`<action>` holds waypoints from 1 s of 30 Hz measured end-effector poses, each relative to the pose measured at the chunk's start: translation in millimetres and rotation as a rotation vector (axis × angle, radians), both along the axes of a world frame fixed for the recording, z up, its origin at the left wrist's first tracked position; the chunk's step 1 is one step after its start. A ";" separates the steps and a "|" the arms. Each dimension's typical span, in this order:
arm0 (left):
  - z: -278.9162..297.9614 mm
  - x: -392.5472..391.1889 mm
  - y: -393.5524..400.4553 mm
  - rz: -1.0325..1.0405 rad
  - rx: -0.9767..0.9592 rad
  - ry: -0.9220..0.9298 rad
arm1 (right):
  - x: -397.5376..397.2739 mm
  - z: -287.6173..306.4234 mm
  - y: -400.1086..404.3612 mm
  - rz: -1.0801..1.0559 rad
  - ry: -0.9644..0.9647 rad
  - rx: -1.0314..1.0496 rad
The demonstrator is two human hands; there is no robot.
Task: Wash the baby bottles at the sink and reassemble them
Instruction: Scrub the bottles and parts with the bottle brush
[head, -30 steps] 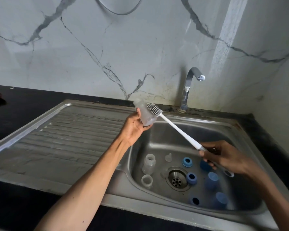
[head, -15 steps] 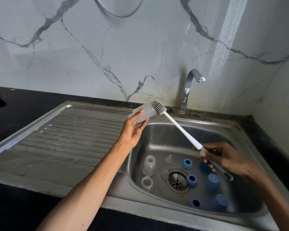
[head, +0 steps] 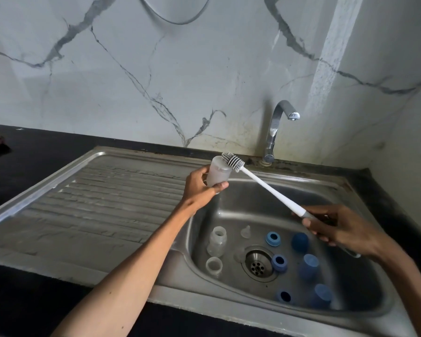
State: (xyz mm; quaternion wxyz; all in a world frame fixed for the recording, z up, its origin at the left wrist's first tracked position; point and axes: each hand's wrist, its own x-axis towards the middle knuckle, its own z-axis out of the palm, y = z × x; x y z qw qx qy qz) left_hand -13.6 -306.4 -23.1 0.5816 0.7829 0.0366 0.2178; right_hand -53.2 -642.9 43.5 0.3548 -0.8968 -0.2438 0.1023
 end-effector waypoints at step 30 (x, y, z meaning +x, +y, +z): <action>-8.6 0.5 -21.4 0.144 0.156 -0.220 | -0.3 -3.2 9.4 -0.126 -0.150 -0.154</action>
